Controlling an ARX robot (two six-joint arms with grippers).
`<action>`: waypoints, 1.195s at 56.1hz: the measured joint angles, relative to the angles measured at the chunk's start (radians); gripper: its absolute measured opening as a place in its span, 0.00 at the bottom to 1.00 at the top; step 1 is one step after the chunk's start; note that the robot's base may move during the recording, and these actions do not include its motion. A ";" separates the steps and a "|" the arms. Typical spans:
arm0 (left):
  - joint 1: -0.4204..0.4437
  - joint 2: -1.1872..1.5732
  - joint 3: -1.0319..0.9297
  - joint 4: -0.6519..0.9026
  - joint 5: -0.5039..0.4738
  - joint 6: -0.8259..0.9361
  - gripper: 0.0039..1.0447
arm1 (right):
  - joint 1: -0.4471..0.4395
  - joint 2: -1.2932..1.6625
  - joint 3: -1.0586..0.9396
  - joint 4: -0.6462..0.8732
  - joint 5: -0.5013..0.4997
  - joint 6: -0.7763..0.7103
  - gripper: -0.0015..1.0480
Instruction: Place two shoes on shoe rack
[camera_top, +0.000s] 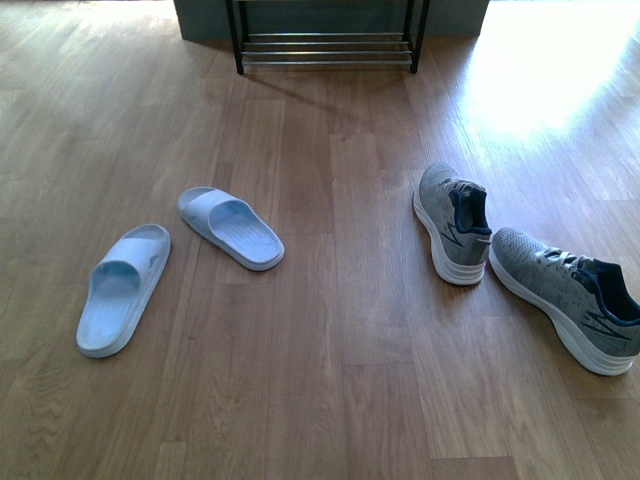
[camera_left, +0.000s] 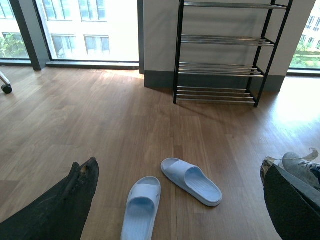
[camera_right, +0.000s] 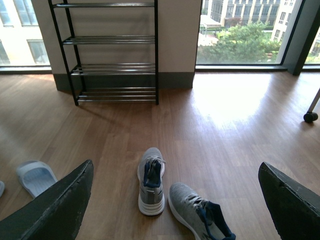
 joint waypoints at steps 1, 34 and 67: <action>0.000 0.000 0.000 0.000 0.000 0.000 0.91 | 0.000 0.000 0.000 0.000 0.000 0.000 0.91; 0.000 0.000 0.000 0.000 0.000 0.000 0.91 | 0.000 0.000 0.000 0.000 0.000 0.000 0.91; 0.000 0.000 0.000 0.000 0.000 0.000 0.91 | 0.000 0.000 0.000 0.000 0.000 0.000 0.91</action>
